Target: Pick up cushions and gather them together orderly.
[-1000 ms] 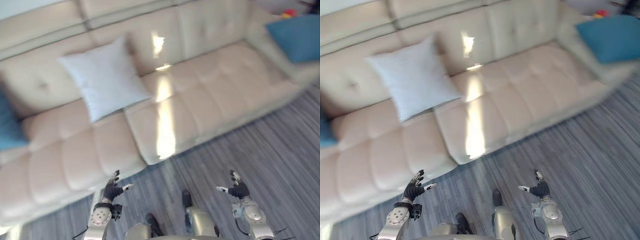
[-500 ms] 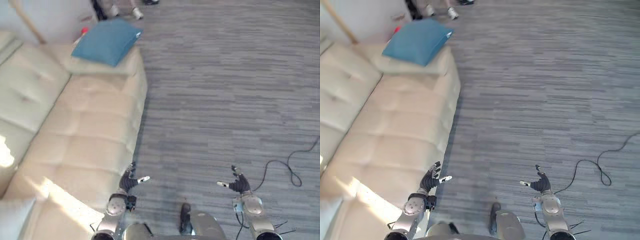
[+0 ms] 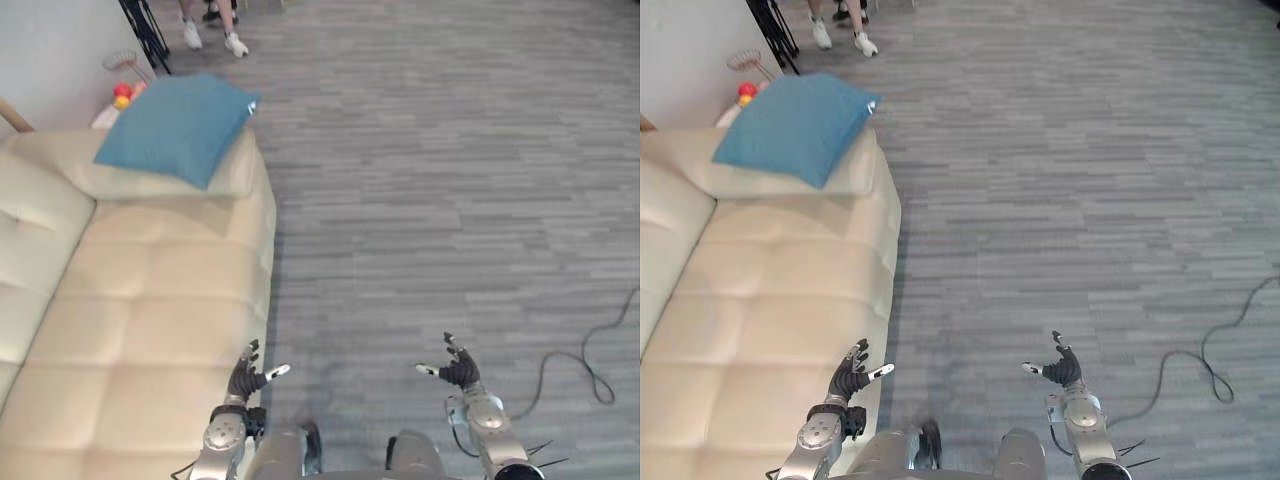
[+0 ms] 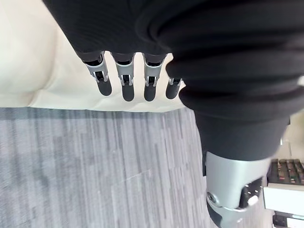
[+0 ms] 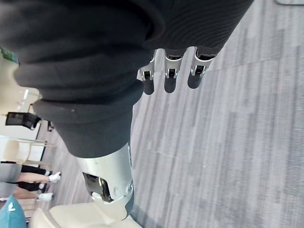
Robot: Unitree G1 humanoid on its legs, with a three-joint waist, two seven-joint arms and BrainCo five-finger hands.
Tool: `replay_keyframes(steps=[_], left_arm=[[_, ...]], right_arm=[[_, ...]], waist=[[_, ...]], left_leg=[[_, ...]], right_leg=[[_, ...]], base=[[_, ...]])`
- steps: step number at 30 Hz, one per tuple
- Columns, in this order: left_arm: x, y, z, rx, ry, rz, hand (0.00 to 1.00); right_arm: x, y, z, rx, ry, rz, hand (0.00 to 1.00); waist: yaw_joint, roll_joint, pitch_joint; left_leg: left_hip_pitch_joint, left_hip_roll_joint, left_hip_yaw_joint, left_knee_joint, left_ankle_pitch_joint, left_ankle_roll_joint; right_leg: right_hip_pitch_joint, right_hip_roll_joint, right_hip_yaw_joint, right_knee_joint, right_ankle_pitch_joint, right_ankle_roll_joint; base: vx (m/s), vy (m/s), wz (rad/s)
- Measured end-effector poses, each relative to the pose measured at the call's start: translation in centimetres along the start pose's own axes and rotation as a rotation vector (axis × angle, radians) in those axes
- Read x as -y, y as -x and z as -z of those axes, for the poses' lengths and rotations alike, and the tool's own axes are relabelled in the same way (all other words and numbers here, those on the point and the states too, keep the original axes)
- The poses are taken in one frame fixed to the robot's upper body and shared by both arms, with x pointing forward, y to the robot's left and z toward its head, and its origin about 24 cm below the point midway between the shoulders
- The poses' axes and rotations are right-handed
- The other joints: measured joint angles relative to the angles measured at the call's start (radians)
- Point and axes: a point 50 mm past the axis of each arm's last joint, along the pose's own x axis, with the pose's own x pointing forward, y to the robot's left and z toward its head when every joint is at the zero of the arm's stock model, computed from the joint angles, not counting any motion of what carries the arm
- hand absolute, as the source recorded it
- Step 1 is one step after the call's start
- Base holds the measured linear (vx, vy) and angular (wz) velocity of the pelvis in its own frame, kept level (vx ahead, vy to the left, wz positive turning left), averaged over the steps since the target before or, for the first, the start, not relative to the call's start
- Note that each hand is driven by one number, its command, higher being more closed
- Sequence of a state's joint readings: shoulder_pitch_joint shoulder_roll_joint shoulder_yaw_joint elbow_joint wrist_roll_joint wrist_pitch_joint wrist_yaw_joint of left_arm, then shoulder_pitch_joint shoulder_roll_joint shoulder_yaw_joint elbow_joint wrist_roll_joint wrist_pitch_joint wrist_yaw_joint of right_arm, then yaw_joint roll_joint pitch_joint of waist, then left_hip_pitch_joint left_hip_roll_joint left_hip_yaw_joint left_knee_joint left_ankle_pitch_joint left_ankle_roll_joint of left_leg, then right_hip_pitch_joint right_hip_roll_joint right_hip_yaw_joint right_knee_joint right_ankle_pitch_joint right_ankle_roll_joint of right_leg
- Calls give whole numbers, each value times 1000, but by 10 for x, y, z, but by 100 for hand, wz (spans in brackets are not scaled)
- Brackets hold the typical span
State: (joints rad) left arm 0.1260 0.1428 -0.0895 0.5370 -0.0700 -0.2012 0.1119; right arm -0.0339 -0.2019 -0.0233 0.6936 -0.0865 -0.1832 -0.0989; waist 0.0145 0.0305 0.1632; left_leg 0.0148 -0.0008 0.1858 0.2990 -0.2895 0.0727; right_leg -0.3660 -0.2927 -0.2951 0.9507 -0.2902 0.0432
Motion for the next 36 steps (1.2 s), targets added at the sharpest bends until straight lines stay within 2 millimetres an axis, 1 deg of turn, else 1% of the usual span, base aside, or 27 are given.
replay_keyframes(steps=[2, 3, 4, 5, 6, 7, 8, 9, 10, 11, 12, 13, 15, 18, 19, 20, 21, 23, 25, 26, 27, 28, 30, 32, 33, 35, 36], left_arm=[[2, -7, -9, 29, 3, 6, 0], [7, -11, -17, 50, 15, 14, 0], [8, -13, -19, 59, 19, 16, 0], [6, -14, -22, 66, 14, 9, 0], [3, -15, -22, 66, 7, 3, 0], [4, -12, -15, 45, 0, 8, 0], [13, -12, -12, 28, 15, 26, 0], [20, -11, -10, 19, 10, 52, 0], [23, -12, -11, 20, 17, 57, 0], [26, -13, -12, 21, 27, 64, 0], [27, -13, -11, 16, 29, 66, 0], [27, -12, -10, 13, 29, 65, 0], [27, -11, -9, 11, 32, 64, 0], [21, -6, -5, 7, 35, 49, 0], [20, -3, 0, -9, 42, 40, 0], [21, -1, 2, -17, 45, 40, 0], [20, 3, 8, -39, 48, 36, 0], [19, 3, 8, -38, 80, 13, 0], [18, 5, 11, -48, 89, 10, 0], [15, 9, 16, -67, 79, 7, 0], [12, 9, 18, -73, 72, 4, 0], [5, 9, 20, -85, 53, -5, 0], [-1, 10, 22, -92, 49, -27, 0], [-4, 8, 20, -87, 61, -52, 0], [-5, 6, 18, -82, 58, -55, 0], [-2, 2, 15, -72, 60, -52, 0], [-1, -1, 13, -72, 58, -49, 0]], right_arm=[[7, -5, -8, 24, 17, 10, 0], [14, -6, -8, 23, 31, 21, 0], [16, -5, -7, 17, 32, 25, 0], [17, -3, -3, 0, 32, 30, 0], [17, -2, 0, -7, 32, 29, 0], [18, 4, 10, -37, 38, 29, 0], [23, 3, 10, -47, 49, 38, 0], [24, 1, 6, -36, 50, 38, 0], [24, 3, 8, -43, 51, 35, 0], [22, 2, 8, -43, 50, 30, 0], [19, 3, 8, -44, 40, 25, 0], [18, 3, 8, -44, 32, 26, 0], [18, 3, 9, -43, 16, 33, 0], [20, 0, 4, -30, 15, 40, 0], [25, 0, 4, -32, 5, 61, 0], [26, 0, 5, -35, 2, 67, 0], [24, 0, 8, -51, 0, 67, 0], [19, 1, 13, -72, -1, 55, 0], [19, 1, 12, -71, 0, 55, 0], [16, 1, 13, -75, -7, 49, 0], [13, 2, 14, -80, -11, 45, 0], [9, 4, 19, -97, -12, 35, 0], [7, 6, 24, -120, -11, 21, 0], [7, 11, 30, -130, -9, 17, 0], [8, 12, 31, -127, -7, 18, 0], [11, 18, 39, -148, -5, 23, 0], [14, 24, 47, -172, -11, 37, 0]], waist=[[-6, 41, 18], [-16, 65, 30], [-21, 67, 32], [-31, 57, 29], [-31, 48, 26], [-42, 26, 17], [-47, 67, 7], [-58, 68, 7], [-57, 68, 7], [-49, 69, 18], [-39, 62, 29], [-30, 53, 35], [-7, 29, 44], [21, 31, 44], [31, 39, 45], [32, 50, 42], [44, 63, 39], [56, 31, 26], [55, 26, 27], [53, 14, 25], [51, 4, 26], [42, -15, 25], [26, -18, 23], [26, -13, 14], [23, -5, 13], [6, 0, 9], [-10, -1, 8]], left_leg=[[62, 26, -18, -56, -1, -5], [95, 51, -24, -69, -1, -40], [112, 58, -28, -77, -3, -59], [157, 63, -36, -80, -14, -116], [176, 62, -39, -78, -24, -133], [227, 62, -61, -39, -57, -186], [199, 118, -67, 58, -32, -220], [121, 137, -72, 237, 59, -227], [64, 161, -66, 359, 148, -215], [-43, 232, -46, 597, 195, -209], [-130, 296, 0, 782, 151, -146], [-160, 307, 22, 826, 137, -128], [-238, 291, 78, 787, 115, -111], [-356, 223, 114, 442, 97, -111], [-365, 167, 115, 172, 133, -154], [-354, 148, 121, 62, 167, -178], [-329, 139, 128, -24, 312, -83], [-325, 92, 122, 35, 223, -4], [-324, 85, 114, 92, 172, 21], [-297, 72, 97, 148, 98, 27], [-276, 58, 84, 157, 77, 30], [-233, 28, 50, 164, 45, 41], [-156, -3, -21, 139, 30, 49], [-98, -16, -104, 95, 30, 49], [-81, -16, -168, 77, 31, 49], [-79, -28, -289, 74, 31, 49], [-83, -40, -357, 92, 24, 36]], right_leg=[[-67, 51, -36, -184, -8, -5], [-104, 96, -11, -346, 41, 0], [-121, 116, 16, -431, 89, 6], [-122, 149, 64, -612, 219, 4], [-118, 157, 81, -667, 275, -3], [-121, 154, 132, -637, 446, -39], [-142, 170, 100, -508, 342, -69], [-124, 165, 82, -462, 266, -64], [-99, 173, 75, -467, 240, -70], [-22, 193, 57, -512, 215, -80], [75, 218, 47, -572, 207, -87], [125, 223, 49, -609, 206, -88], [262, 218, 51, -728, 209, -83], [379, 213, 58, -840, 197, -50], [427, 202, 61, -866, 175, -15], [450, 205, 54, -878, 166, -3], [494, 215, 63, -892, 141, 27], [485, 158, 53, -794, 124, 46], [437, 126, 64, -616, 101, 84], [329, 78, 103, -308, 134, 186], [281, 55, 124, -186, 166, 232], [214, 20, 133, 23, 146, 216], [168, 3, 97, 103, 79, 135], [110, 33, 62, -24, 31, 81], [83, 89, 110, -168, 22, 69], [42, 190, 281, -369, 30, 79], [33, 222, 408, -480, 56, 112]], base=[[585, -31, 14], [590, -66, 32], [618, -113, 51], [693, -173, 37], [720, -216, 56], [720, -221, 29], [677, -218, 44], [650, -204, 18], [763, -283, 27], [612, -238, 7], [619, -225, 0], [584, -134, -7], [562, -86, -6], [545, 52, -13], [482, 148, -9], [619, 212, -13], [532, 195, 2], [578, 224, 24], [451, 208, 33], [398, 193, 37], [608, 212, 68], [506, 79, 101], [496, 49, 110], [459, -53, 122], [444, -92, 140], [353, -158, 189], [372, -225, 206]])
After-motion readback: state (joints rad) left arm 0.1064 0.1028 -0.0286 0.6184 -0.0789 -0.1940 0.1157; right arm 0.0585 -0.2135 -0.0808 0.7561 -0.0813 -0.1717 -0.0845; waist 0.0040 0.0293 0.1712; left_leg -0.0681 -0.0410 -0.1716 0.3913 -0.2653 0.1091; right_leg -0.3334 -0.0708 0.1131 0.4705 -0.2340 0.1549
